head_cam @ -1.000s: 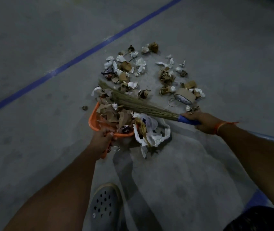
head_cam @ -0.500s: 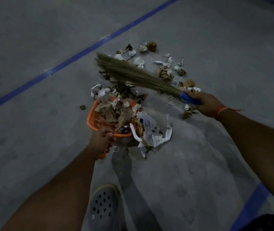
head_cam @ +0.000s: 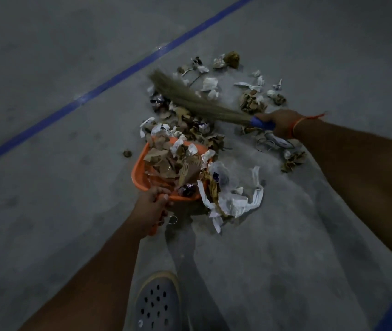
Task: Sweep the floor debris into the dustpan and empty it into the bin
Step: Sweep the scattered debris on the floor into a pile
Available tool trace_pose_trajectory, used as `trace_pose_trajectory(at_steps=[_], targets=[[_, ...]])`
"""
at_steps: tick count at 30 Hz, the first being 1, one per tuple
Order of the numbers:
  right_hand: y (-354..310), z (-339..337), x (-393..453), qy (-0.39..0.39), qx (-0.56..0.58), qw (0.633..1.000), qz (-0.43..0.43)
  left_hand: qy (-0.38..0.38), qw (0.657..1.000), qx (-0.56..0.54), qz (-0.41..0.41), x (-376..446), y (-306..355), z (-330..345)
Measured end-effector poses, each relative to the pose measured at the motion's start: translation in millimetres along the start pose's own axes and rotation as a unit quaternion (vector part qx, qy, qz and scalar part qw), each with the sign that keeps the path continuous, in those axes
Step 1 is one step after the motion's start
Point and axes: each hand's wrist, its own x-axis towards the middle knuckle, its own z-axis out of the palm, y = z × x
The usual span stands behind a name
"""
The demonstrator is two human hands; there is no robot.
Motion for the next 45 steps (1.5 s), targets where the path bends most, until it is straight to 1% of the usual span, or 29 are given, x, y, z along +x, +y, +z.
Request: trace_pose_trajectory(at_steps=[2, 4, 6, 9, 16, 20, 26, 30, 34, 39, 41, 45], targets=[[8.8, 16.2, -17.7, -0.015, 0.006, 1.0, -0.01, -0.003, 1.0, -0.007, 0.004, -0.6, 0.2, -0.3], [20.0, 33.5, -37.0, -0.049, 0.03, 0.998, -0.001, 0.0, 1.0, -0.017, 0.007, -3.1, 1.6, 1.0], [27.3, 51.4, -57.0, -0.069, 0.04, 0.997, -0.013, 0.009, 0.999, -0.029, 0.009, -6.7, 3.4, 3.2], [29.9, 73.9, -88.3, -0.039, 0.06, 0.996, -0.047, 0.017, 0.998, -0.052, 0.016, -10.6, 2.7, 6.4], [30.3, 102.2, -153.0, -0.016, 0.069, 0.995, -0.074, 0.041, 0.997, -0.063, 0.033, -21.3, 24.2, 14.5], [31.6, 101.0, -175.0, -0.004, 0.061, 0.995, -0.073, 0.032, 0.997, -0.052, 0.04, -30.5, 35.7, 13.9], [38.2, 82.3, -181.8, 0.038, 0.065, 0.995, -0.065, 0.023, 0.996, -0.034, 0.081, -32.0, 63.2, 11.5], [34.1, 51.7, -198.0, 0.065, 0.081, 0.994, -0.04, 0.018, 0.994, -0.012, 0.105, -34.9, 97.4, 8.1], [15.5, -8.3, -245.1, 0.063, 0.108, 0.992, -0.011, 0.001, 0.995, 0.001, 0.105, -69.9, 160.3, -4.2], [10.0, -97.5, -324.3, 0.049, 0.138, 0.989, 0.014, -0.035, 0.995, 0.022, 0.096, -143.3, 264.9, -28.1], [10.4, -140.3, -364.1, 0.042, 0.144, 0.988, 0.022, -0.043, 0.994, 0.035, 0.095, -180.3, 310.2, -30.0], [13.9, -210.7, -435.7, 0.039, 0.157, 0.986, 0.039, -0.058, 0.994, 0.05, 0.083, -240.2, 378.4, -22.7]])
